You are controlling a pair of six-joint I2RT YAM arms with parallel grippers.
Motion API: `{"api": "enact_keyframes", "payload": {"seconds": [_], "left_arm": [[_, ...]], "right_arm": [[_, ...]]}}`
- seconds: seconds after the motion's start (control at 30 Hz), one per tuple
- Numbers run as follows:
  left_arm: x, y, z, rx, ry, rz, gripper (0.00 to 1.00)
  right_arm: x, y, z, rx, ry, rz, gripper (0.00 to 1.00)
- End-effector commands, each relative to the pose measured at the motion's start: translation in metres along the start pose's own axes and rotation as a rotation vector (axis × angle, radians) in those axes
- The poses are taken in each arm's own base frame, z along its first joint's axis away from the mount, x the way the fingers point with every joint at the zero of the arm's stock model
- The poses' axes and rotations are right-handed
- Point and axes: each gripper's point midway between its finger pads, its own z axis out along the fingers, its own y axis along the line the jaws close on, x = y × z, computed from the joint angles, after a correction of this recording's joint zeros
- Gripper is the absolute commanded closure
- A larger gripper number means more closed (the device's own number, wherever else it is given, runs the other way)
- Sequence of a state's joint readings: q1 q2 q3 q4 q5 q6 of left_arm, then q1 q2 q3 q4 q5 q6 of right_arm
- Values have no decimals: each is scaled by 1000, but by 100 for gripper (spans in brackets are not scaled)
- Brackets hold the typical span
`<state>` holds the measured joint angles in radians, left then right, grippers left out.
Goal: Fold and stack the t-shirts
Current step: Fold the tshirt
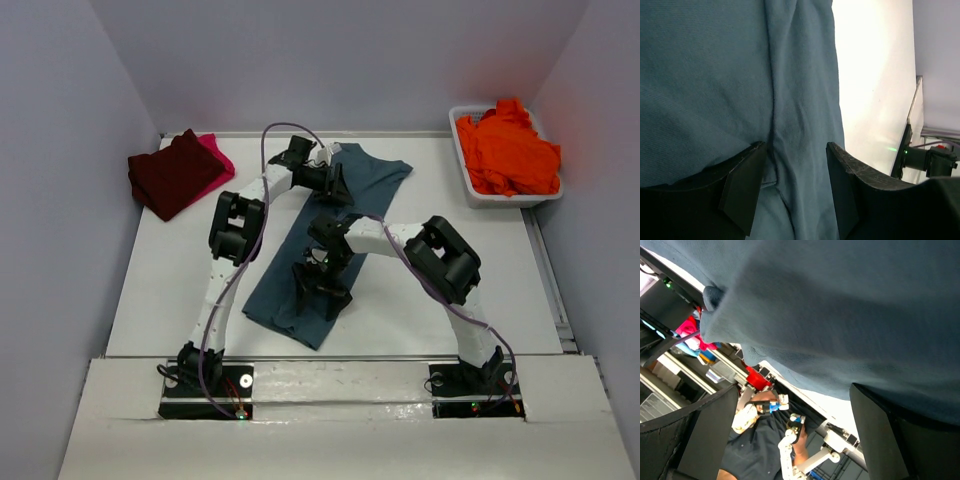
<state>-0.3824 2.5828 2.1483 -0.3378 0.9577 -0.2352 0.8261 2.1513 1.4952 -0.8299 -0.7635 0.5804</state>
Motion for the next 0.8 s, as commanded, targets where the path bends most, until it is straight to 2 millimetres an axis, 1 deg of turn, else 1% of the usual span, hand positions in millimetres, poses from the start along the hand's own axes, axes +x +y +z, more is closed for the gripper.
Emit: {"api": "enact_keyframes", "payload": {"seconds": [0.0, 0.03, 0.07, 0.13, 0.17, 0.2, 0.23, 0.27, 0.3, 0.33, 0.37, 0.4, 0.43, 0.47, 0.5, 0.53, 0.57, 0.7, 0.77], "left_arm": [[-3, 57, -32, -210, -52, -79, 34], [-4, 62, -38, -218, -61, -88, 34], [-3, 62, -39, -224, -62, -92, 34], [-5, 72, -51, -242, -83, -114, 34], [-4, 73, -52, -248, -84, -119, 34], [-6, 77, -58, -255, -93, -127, 34], [-7, 81, -62, -264, -102, -135, 35], [-8, 81, -63, -271, -105, -136, 35], [-7, 81, -63, -274, -104, -135, 35], [-9, 86, -68, -285, -113, -144, 35], [-10, 87, -70, -298, -117, -143, 35], [-10, 87, -70, -301, -118, -143, 35], [-10, 91, -74, -308, -122, -152, 35], [-12, 90, -76, -315, -127, -149, 35], [-10, 92, -76, -325, -126, -152, 34], [-11, 97, -81, -338, -134, -160, 34], [-11, 98, -82, -347, -137, -163, 35], [-7, 105, -87, -376, -131, -188, 35], [-3, 107, -88, -391, -127, -193, 35]], "right_arm": [[8, -36, 14, 122, 21, 65, 1], [9, -38, 14, 129, 22, 71, 1], [12, -42, 15, 138, 27, 79, 1], [14, -44, 15, 142, 30, 81, 1], [17, -48, 16, 150, 37, 87, 1], [18, -50, 17, 154, 40, 91, 1], [18, -50, 13, 148, 32, 94, 1], [19, -56, 11, 155, 31, 108, 0], [20, -57, 10, 159, 31, 108, 1], [20, -59, 7, 155, 24, 114, 0], [18, -60, 1, 150, 11, 119, 0], [20, -61, 0, 156, 9, 116, 0], [20, -66, -3, 157, 5, 132, 0], [22, -65, -6, 157, -1, 126, 0], [20, -72, -11, 154, -9, 147, 0], [21, -72, -11, 157, -11, 146, 0], [20, -74, -15, 154, -17, 151, 0], [19, -80, -21, 178, -25, 146, 0], [14, -86, -28, 175, -39, 165, 0]]}}
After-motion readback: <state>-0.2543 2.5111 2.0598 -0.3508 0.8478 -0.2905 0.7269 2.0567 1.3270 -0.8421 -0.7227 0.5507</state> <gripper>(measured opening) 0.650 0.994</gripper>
